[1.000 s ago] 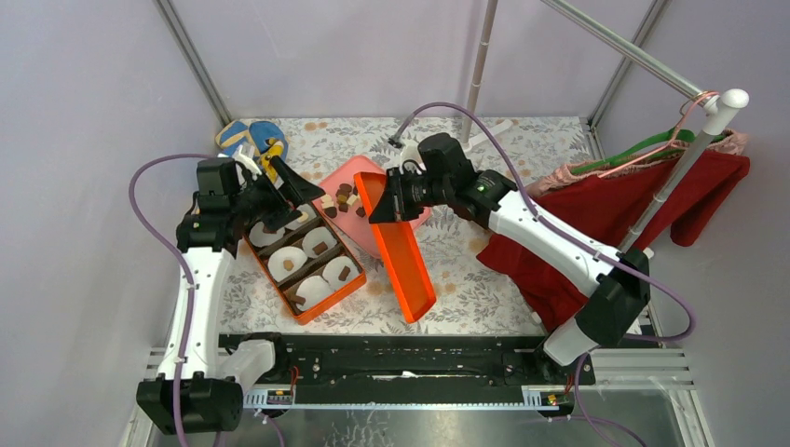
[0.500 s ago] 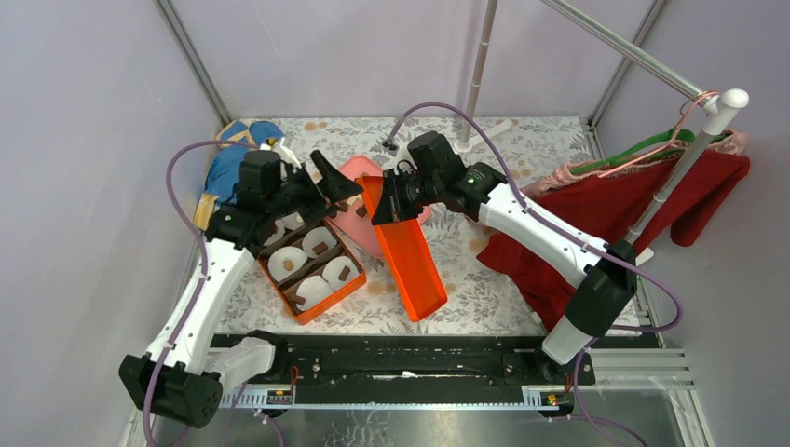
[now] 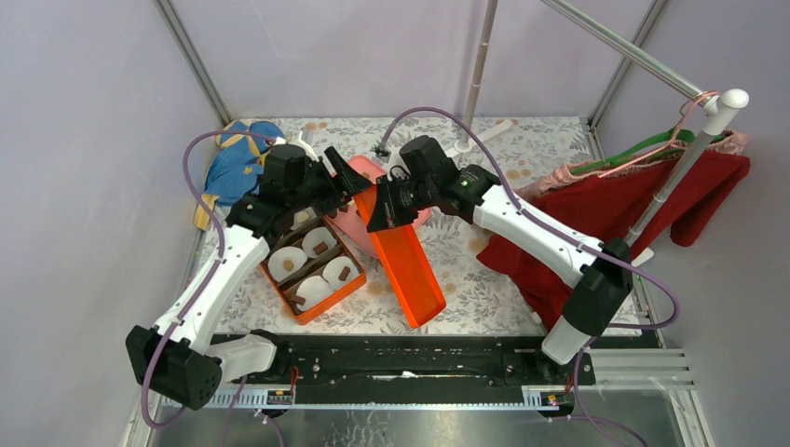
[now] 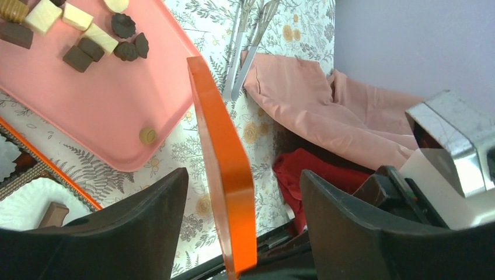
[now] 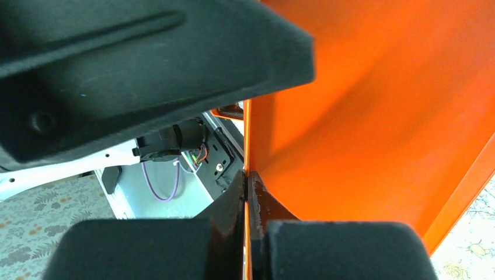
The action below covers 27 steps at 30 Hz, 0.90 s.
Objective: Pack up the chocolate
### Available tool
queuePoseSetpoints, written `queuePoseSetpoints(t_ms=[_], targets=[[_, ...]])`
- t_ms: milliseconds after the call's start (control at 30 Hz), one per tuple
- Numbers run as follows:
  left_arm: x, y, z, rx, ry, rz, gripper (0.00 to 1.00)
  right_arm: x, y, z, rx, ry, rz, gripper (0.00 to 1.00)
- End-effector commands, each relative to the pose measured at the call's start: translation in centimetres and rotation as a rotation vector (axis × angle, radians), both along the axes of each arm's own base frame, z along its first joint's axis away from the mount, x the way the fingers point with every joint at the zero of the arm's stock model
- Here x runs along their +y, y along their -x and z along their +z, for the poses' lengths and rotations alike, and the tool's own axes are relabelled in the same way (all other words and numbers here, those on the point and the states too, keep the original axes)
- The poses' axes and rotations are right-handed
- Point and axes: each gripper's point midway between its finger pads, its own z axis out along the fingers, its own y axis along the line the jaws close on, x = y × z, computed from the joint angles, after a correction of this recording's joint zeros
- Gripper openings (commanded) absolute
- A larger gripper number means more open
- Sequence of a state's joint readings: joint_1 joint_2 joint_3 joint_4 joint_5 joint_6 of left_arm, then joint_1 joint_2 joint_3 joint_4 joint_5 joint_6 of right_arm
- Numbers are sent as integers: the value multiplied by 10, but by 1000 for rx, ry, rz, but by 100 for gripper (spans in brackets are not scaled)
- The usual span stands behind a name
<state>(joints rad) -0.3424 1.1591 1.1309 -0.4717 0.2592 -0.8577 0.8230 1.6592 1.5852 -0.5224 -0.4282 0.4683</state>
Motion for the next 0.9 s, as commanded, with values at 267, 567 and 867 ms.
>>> queuePoseSetpoints(t_ms=[267,567,867], targets=[[-9,-26,16,-84,-49,63,55,13,6,34,-54,-81,54,0],[-8,-27,13,-76,-61,69,22,13,8,34,-55,-82,62,0],[3,-27,31,-86,-94,116,4,-5,-11,25,-150,18,-48,46]])
